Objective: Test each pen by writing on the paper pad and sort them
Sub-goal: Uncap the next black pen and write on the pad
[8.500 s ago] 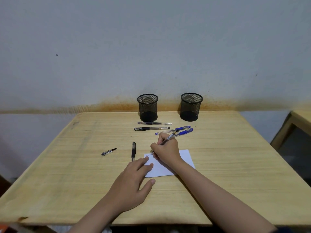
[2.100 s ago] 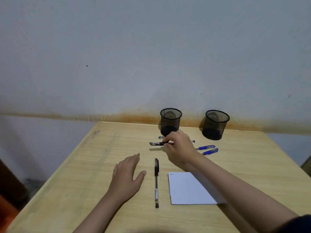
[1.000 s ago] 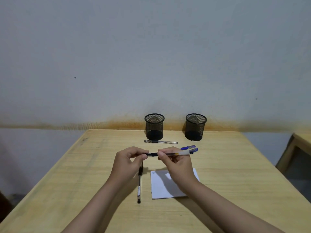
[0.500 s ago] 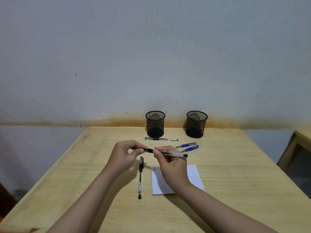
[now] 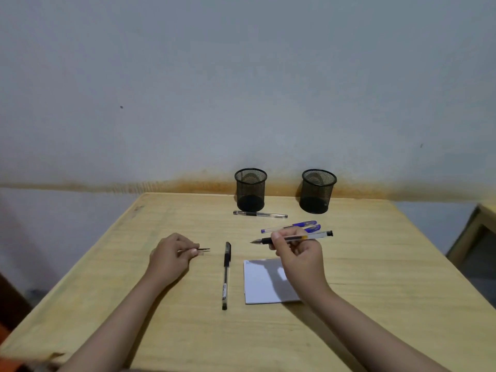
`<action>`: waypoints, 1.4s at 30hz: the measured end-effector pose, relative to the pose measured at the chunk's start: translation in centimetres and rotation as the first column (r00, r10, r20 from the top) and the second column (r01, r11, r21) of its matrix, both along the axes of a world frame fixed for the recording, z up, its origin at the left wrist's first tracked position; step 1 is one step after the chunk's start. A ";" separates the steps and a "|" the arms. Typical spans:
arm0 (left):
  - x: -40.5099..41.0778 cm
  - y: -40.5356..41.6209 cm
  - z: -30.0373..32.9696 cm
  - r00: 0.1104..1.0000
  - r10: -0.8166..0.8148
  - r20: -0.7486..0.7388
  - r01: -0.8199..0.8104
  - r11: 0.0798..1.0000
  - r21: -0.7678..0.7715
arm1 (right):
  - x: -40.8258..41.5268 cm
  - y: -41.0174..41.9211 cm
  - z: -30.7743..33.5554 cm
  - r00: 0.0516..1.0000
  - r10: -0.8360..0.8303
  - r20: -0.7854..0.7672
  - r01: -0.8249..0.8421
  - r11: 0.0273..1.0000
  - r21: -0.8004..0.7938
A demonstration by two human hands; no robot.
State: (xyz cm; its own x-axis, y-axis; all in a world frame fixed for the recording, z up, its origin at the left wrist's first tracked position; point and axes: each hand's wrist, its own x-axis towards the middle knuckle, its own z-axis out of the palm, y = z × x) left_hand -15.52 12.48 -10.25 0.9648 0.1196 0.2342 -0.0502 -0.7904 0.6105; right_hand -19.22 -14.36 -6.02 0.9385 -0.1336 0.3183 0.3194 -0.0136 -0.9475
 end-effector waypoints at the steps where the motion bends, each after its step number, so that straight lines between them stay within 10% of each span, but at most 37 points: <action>1: 0.2 0.0 -0.2 1.000 0.006 -0.002 -0.006 1.000 0.011 | 0.0 -0.1 -0.2 1.000 -0.007 -0.019 0.006 1.000 -0.012; 10: -2.7 -5.0 0.3 0.990 -0.113 0.082 0.123 0.984 -0.126 | 1.1 -0.6 -1.1 0.991 -0.013 -0.131 -0.004 0.991 -0.132; 22: -7.2 -9.6 -1.7 0.926 -0.362 0.106 0.338 0.921 0.193 | 2.7 -0.2 -3.0 0.972 0.000 -0.236 -0.055 0.972 -0.227; 32: -7.0 -9.7 -2.2 0.928 -0.351 0.125 0.341 0.935 0.099 | 4.4 0.7 -1.5 0.875 0.169 -0.453 -0.216 0.975 -0.054; 42: -6.9 -9.7 -2.2 0.921 -0.364 0.140 0.352 0.930 0.105 | 4.3 1.2 -2.9 0.967 0.063 -0.247 -0.117 0.971 -0.210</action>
State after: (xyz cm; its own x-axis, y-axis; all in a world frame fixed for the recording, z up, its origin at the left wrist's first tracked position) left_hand -22.45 2.74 -12.50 0.8909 -0.2515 0.3783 -0.4275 -0.7458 0.5109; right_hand -14.93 -13.14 -8.96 0.9952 0.0038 0.0978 0.0964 -0.2130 -0.9723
